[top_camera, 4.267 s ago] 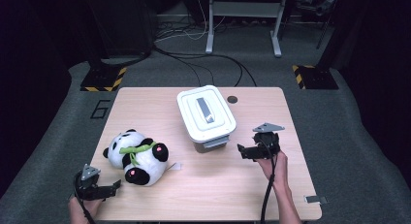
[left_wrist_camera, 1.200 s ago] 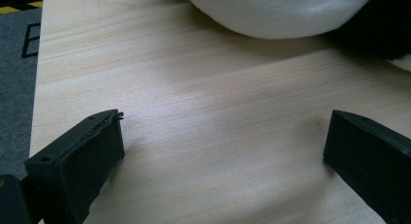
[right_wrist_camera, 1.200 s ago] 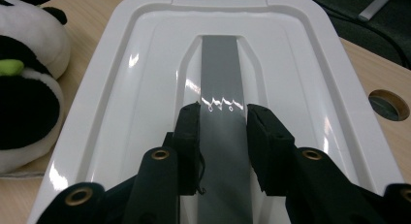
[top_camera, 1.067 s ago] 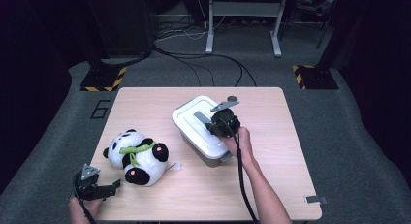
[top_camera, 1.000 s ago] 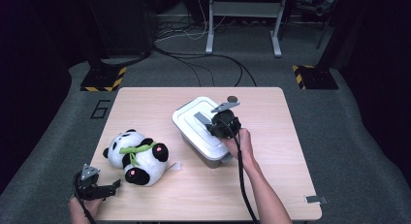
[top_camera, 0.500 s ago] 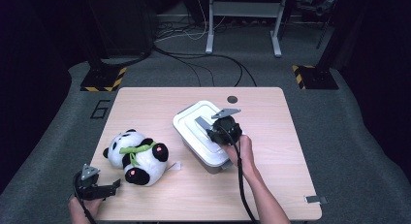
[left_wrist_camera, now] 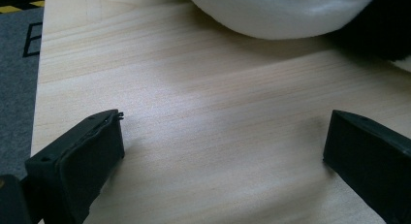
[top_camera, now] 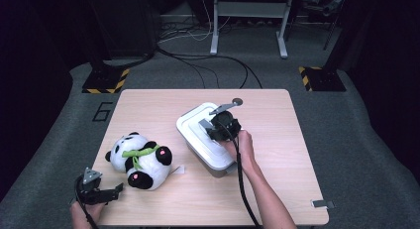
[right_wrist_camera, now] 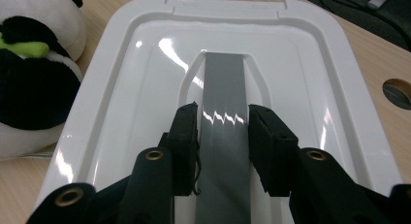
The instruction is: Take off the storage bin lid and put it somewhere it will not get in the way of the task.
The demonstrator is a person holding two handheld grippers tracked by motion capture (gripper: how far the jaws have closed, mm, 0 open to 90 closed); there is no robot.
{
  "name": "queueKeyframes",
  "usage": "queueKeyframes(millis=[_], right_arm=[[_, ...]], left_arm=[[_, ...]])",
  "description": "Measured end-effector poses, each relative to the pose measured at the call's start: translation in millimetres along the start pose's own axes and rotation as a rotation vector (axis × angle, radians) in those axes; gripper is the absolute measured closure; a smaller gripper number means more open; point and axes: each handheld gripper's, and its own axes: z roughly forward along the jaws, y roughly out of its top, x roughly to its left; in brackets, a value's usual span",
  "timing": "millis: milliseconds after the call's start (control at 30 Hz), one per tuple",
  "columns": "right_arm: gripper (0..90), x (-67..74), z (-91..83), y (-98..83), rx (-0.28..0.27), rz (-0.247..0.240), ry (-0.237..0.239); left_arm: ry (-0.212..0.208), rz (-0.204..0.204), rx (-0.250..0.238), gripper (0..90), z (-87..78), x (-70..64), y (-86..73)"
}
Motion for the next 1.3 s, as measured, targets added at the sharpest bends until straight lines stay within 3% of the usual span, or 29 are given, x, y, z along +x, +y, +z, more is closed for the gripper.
queueKeyframes(millis=[400, 600, 900, 1067, 1300], right_arm=[[66.8, 1.6, -1.1, -2.3, -0.026, -0.025, -0.025], [66.8, 1.4, -3.7, -0.7, -0.042, -0.009, -0.022], [66.8, 1.7, -21.4, 6.5, -0.072, -0.025, -0.032], [66.8, 0.9, -32.3, 10.9, -0.088, 0.006, -0.033], [66.8, -2.1, -43.2, 13.4, -0.098, -0.008, -0.051]], left_arm=[[-0.002, 0.004, 0.001, 0.4, 0.3, 0.0, 0.3], [-0.002, 0.004, 0.0, 0.4, 0.3, 0.0, 0.3], [-0.002, 0.004, 0.0, 0.5, 0.3, -0.1, 0.3], [-0.002, 0.004, 0.0, 0.4, 0.3, -0.1, 0.3], [-0.002, 0.005, 0.0, 0.5, 0.3, 0.0, 0.3]])
